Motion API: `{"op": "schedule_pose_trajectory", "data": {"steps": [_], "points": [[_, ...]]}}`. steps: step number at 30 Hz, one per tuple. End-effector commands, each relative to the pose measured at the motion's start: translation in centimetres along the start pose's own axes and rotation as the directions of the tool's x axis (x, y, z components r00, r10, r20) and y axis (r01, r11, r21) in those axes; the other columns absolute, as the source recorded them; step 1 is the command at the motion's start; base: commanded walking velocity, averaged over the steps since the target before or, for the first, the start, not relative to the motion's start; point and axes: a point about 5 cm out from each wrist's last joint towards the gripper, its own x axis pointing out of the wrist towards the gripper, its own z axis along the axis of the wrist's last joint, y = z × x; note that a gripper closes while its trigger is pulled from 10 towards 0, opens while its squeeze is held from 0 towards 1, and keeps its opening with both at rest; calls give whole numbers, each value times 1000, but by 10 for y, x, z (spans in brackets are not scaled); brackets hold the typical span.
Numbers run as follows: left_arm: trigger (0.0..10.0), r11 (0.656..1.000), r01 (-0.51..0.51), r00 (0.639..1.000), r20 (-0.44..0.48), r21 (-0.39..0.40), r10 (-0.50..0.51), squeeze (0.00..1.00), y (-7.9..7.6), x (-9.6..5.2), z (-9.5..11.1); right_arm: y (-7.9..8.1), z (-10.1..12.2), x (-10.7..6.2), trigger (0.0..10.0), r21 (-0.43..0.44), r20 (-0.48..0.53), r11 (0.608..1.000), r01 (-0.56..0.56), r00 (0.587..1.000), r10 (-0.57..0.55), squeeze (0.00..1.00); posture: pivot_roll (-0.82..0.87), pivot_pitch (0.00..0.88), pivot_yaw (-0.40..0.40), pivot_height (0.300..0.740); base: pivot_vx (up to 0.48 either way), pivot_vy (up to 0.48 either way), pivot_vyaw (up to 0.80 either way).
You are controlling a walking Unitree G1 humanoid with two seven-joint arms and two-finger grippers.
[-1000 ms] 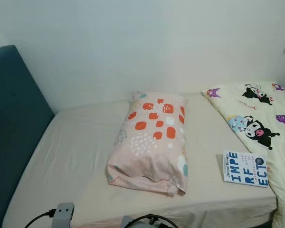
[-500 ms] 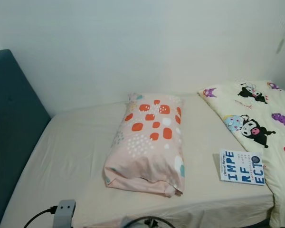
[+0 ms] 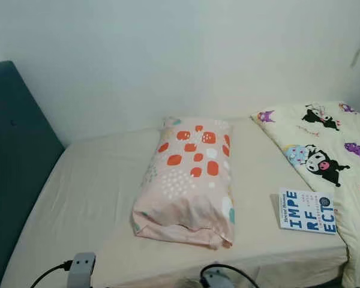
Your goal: Clean up the room
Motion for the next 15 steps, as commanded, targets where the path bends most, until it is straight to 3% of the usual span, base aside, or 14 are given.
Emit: {"op": "schedule_pose_trajectory", "data": {"steps": [1, 15], "points": [[10000, 1000, -2, 1000, -1, 11, 2, 0, 3, 0, -1, 3, -27, -3, 10000, 35, -97, 999, -4, 995, 7, 0, -105, 0, 35, 710, 0, 0, 0], [10000, 1000, 4, 1000, 9, -6, -3, 0, 1, 0, 2, -1, -27, -3, 10000, 30, -100, 999, 20, 995, -17, 0, -111, 0, 41, 710, 0, 0, 0]]}}
